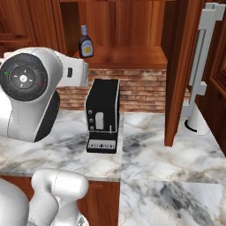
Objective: Take 2 condiments from the cabinet and move them on the counter near the stove.Make sure the condiments are lined up with each other, next to each other.
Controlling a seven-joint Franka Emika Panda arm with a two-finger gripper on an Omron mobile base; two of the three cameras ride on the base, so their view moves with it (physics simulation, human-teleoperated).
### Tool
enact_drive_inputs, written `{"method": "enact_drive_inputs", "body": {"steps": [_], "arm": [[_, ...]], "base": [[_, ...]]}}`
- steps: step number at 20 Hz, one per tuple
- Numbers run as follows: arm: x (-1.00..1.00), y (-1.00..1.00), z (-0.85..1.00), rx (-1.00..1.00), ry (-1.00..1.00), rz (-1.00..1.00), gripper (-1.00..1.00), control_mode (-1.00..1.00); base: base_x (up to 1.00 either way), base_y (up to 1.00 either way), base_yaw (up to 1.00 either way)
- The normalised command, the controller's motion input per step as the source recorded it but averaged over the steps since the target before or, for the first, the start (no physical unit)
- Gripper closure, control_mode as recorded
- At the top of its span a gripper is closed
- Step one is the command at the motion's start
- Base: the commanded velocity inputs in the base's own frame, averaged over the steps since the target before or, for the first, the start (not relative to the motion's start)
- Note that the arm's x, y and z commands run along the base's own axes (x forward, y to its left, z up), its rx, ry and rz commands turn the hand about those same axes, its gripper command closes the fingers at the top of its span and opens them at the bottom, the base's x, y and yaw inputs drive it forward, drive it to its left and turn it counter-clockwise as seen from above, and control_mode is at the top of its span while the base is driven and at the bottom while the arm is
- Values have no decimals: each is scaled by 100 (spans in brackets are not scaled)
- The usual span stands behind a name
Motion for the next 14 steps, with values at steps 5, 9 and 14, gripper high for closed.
{"method": "enact_drive_inputs", "body": {"steps": [5, 9, 14], "arm": [[65, 28, 17, 0, -3, 0, -100, -100], [69, -1, 5, 0, 0, 0, -100, -100], [57, -17, 2, 0, 0, 4, -100, -100]], "base": [[0, 0, 0], [0, 0, 0], [0, 0, 0]]}}
